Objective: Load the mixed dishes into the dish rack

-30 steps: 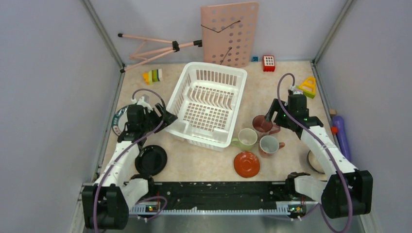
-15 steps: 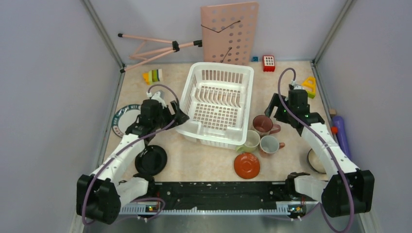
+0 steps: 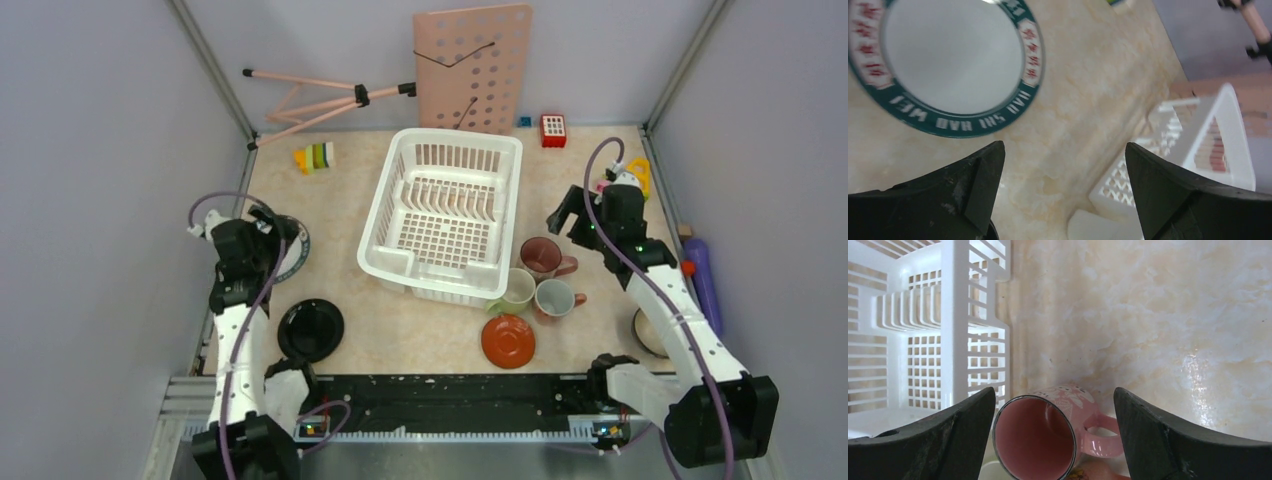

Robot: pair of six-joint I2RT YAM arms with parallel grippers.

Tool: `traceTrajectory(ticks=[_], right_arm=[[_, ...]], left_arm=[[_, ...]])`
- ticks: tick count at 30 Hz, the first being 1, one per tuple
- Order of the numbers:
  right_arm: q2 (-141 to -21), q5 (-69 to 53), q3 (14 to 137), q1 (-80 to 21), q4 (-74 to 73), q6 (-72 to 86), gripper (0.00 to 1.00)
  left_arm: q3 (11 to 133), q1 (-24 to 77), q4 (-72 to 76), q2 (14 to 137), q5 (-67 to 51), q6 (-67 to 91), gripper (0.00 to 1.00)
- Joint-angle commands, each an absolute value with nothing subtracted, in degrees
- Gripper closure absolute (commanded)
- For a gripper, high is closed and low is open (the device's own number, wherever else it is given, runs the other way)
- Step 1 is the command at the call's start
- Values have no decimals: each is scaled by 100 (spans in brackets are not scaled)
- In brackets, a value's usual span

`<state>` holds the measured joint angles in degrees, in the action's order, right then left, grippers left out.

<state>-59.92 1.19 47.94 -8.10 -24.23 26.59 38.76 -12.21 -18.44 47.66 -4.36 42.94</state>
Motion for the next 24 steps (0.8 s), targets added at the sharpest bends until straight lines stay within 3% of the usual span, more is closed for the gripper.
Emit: traceTrajectory(ticks=[1, 4, 13, 24], right_arm=[[-5696, -177, 4647, -858, -2013, 3075, 13], [-5599, -456, 4566, -887, -1965, 3225, 13], [-5561, -803, 4491, -1023, -1980, 3148, 13], [-5418, -765, 4404, -1029, -1866, 3147, 13]], left_arm=[[3693, -2564, -2342, 5052, -137, 5069, 5], [3447, -3426, -2305, 5251, -72, 5402, 7], [3126, -4035, -1729, 5764, 420, 5368, 9], [2849, -4134, 33, 7351, -1241, 5095, 16]])
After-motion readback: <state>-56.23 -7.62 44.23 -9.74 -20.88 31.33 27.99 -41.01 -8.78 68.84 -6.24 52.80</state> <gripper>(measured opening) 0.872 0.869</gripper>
